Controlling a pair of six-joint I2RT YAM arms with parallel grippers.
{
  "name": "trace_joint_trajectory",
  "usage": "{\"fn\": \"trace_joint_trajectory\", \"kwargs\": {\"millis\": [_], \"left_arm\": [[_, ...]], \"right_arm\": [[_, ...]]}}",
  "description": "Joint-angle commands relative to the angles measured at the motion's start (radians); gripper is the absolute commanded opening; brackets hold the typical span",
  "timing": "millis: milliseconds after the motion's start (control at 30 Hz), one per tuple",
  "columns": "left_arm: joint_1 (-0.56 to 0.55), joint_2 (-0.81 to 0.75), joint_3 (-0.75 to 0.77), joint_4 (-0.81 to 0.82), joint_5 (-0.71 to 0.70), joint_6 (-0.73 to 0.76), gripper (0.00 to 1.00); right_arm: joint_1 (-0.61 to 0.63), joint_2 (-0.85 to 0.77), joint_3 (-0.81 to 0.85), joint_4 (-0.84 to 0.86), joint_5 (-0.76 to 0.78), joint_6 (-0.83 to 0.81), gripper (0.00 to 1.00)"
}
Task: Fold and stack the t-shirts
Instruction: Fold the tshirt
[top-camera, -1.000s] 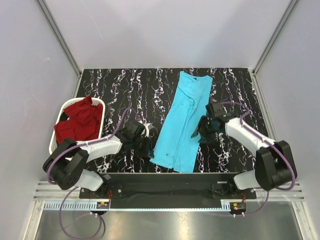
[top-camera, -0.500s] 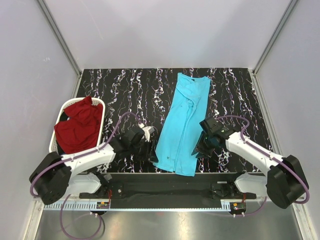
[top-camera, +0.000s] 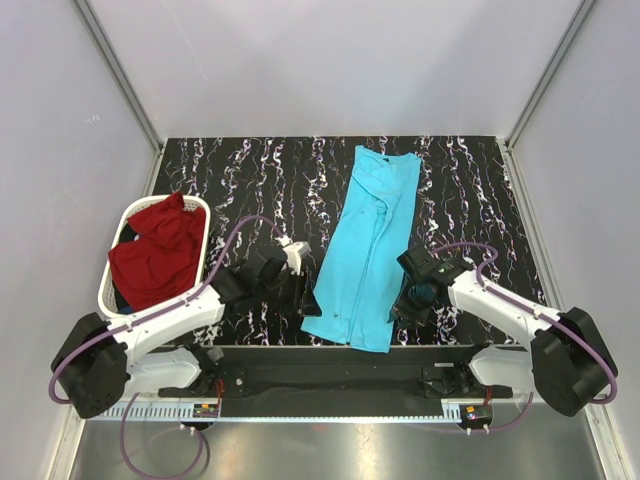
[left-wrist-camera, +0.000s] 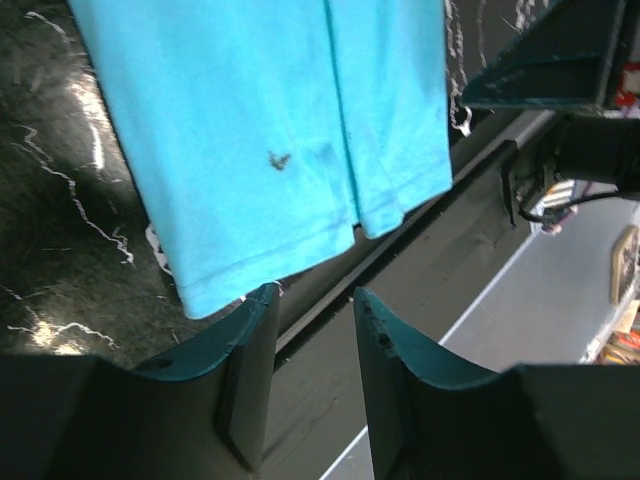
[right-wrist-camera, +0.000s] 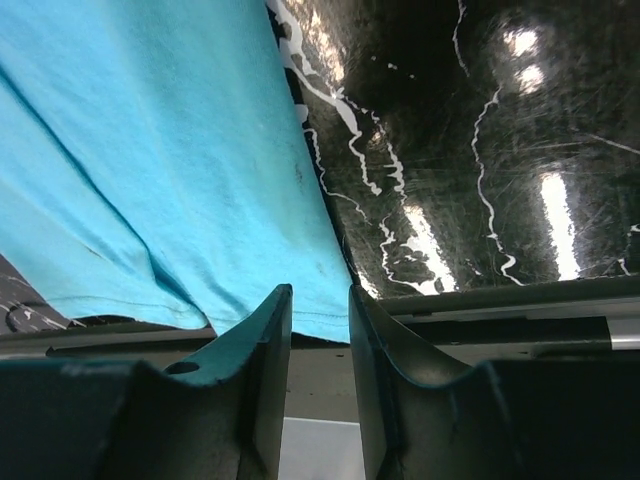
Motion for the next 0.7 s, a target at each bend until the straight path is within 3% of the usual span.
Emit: {"fn": "trace_joint_trajectory", "kwargs": {"millis": [0,200,333,533,667], "left_arm": [[-0.004,-0.060,0.043,0.024,0.099,0.029,0.40],[-0.004,-0.186,0.098,-0.051,0.124,0.030,0.41],[-0.002,-0.252,0.136,-0.124,0.090,0.041,0.41],[0.009,-0.387,0.155,-0.222,-0.060,0.061,0.43],[0.012,-0.418,0.116,-0.218,-0.082,0.052,0.44]], "right_arm": [[0.008,-0.012,0.043,-0.003,0.066,-0.007,0.36],[0.008,0.022,0.192,0.015,-0.069,-0.123,0.34],[0.010,-0.009,0.235,-0.063,-0.075,-0.191,0.21],[0.017,-0.099,0.163,-0.074,-0.054,-0.159,0.08],[0.036,-0.112,0.095,-0.072,-0.031,-0.133,0.12]]}}
